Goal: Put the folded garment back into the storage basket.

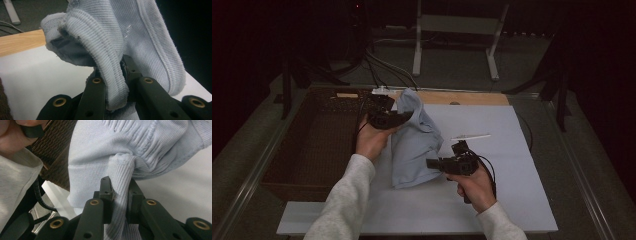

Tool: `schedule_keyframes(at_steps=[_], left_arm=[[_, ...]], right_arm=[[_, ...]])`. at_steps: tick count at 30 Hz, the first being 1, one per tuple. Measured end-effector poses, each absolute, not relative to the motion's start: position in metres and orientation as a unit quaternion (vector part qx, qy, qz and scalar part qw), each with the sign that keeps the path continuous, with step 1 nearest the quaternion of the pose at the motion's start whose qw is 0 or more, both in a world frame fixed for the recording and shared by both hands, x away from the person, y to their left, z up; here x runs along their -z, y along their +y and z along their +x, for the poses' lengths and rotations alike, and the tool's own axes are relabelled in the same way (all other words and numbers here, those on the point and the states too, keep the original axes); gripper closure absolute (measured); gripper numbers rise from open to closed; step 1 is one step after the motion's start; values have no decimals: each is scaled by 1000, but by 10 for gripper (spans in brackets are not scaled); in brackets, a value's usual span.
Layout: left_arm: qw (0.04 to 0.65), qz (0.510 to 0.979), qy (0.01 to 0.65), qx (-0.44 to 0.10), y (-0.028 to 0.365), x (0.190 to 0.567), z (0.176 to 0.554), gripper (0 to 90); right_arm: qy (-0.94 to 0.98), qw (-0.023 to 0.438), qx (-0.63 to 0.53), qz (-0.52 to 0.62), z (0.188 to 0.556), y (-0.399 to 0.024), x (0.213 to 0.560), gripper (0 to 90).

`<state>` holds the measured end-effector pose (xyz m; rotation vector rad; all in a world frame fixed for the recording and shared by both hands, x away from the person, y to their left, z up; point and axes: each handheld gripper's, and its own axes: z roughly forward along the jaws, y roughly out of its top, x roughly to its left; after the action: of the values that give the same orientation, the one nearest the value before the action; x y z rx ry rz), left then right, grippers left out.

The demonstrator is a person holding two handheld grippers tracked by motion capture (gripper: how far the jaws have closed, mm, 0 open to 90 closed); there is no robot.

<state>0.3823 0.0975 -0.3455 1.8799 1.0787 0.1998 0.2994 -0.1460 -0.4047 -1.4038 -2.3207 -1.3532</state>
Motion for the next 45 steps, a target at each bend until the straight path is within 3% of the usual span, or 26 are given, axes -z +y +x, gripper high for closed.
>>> schedule_keyframes(at_steps=[45], left_arm=[[468,757,446,-98,123,324,392,828]], right_arm=[[-765,57,457,-450,319,-114,383,794]])
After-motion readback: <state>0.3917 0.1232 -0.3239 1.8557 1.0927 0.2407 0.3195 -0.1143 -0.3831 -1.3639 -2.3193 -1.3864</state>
